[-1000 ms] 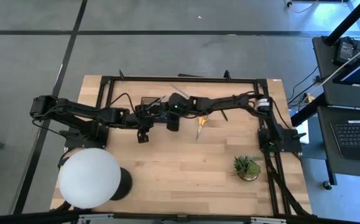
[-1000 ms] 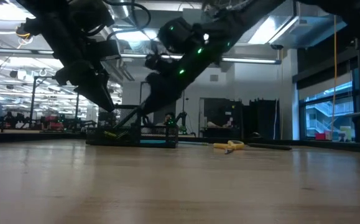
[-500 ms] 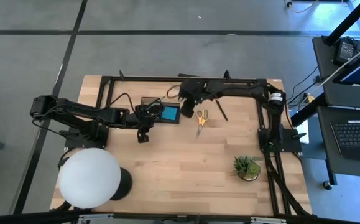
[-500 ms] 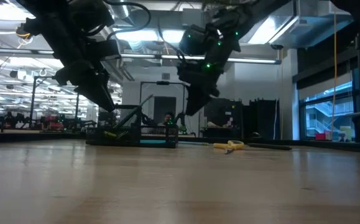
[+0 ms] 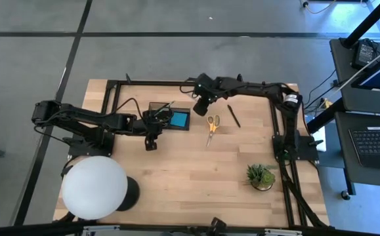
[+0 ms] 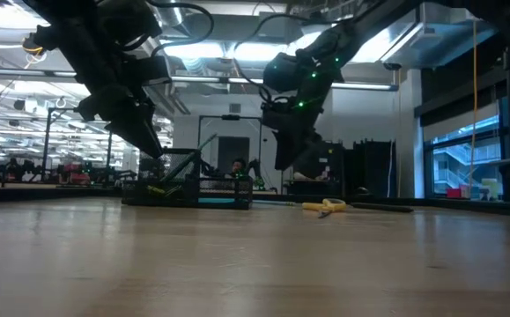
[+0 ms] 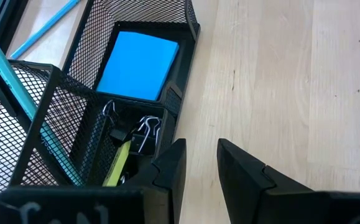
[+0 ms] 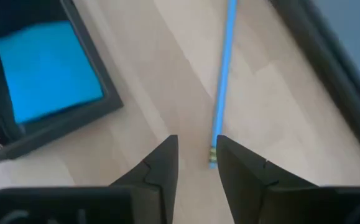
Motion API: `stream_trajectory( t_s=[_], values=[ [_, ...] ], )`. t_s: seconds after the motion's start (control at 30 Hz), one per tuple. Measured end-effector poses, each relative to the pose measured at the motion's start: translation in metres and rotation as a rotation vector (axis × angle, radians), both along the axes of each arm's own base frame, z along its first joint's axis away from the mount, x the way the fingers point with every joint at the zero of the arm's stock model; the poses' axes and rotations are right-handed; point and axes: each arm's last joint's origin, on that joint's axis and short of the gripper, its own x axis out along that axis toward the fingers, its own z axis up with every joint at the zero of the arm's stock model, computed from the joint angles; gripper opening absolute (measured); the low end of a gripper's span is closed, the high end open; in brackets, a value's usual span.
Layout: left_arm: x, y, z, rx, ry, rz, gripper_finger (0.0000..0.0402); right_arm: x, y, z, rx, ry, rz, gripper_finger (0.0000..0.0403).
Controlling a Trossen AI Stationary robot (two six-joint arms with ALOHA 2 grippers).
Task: Pick and place office supplies into organizer
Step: Put the blue pencil into the black desk organizer
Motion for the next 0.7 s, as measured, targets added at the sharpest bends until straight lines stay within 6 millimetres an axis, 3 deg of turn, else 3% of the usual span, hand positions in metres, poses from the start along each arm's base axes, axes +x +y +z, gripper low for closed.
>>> stream_trajectory(
  t_s=[0.27,0.7],
  values=[
    [0.000,0.000,0.000,0.000,-0.001,0.000,0.0086,-0.001,-0.007,-0.012,0.025,0.026,-0.037,0.0112],
    [0.000,0.000,0.000,0.000,-0.001,0.000,0.0086,-0.004,-0.014,-0.014,0.029,0.028,-0.063,0.0112]
  ],
)
